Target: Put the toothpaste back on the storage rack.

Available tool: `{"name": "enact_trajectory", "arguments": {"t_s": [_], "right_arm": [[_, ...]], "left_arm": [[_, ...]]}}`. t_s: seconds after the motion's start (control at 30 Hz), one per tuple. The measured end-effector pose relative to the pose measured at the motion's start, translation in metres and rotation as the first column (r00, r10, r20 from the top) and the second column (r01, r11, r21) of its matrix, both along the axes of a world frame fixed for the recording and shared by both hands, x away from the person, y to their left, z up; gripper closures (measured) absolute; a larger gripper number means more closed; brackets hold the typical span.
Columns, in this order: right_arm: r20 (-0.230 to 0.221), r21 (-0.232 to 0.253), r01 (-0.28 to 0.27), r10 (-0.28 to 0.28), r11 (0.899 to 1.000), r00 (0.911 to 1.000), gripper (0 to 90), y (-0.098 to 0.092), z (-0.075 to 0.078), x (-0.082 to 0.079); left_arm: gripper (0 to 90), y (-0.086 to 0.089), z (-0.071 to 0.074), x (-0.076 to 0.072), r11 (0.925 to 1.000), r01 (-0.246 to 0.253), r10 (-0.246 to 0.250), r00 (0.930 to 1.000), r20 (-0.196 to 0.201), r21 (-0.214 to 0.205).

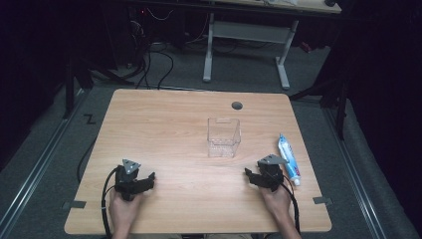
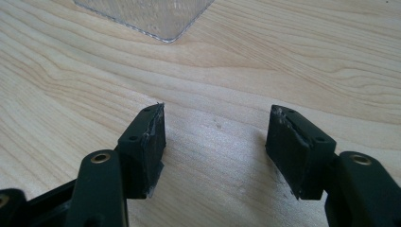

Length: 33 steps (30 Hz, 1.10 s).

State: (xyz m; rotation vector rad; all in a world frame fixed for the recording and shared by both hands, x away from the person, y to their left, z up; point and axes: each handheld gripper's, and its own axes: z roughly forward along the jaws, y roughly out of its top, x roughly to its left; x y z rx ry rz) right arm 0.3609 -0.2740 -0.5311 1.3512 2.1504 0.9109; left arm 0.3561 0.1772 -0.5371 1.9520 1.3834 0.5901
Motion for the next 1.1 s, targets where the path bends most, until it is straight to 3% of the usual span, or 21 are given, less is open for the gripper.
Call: {"name": "enact_trajectory", "arguments": {"t_s": [0.83,1.1], "right_arm": [[0.001,-0.001,0.005,-0.005,1.000,1.0000,36.4,-0.0030,-0.0001,-0.0026],[-0.041,-0.018,0.005,-0.005,1.000,0.9991,38.8,-0.0050,0.0045,-0.0005]], "left_arm": [[16.9,-0.0020,-0.0002,-0.0001,0.9994,0.035,-0.035,0.9994,-0.005,0.008],[16.5,-0.0021,-0.0003,0.0001,0.9991,0.041,-0.041,0.9991,-0.006,0.004]]}}
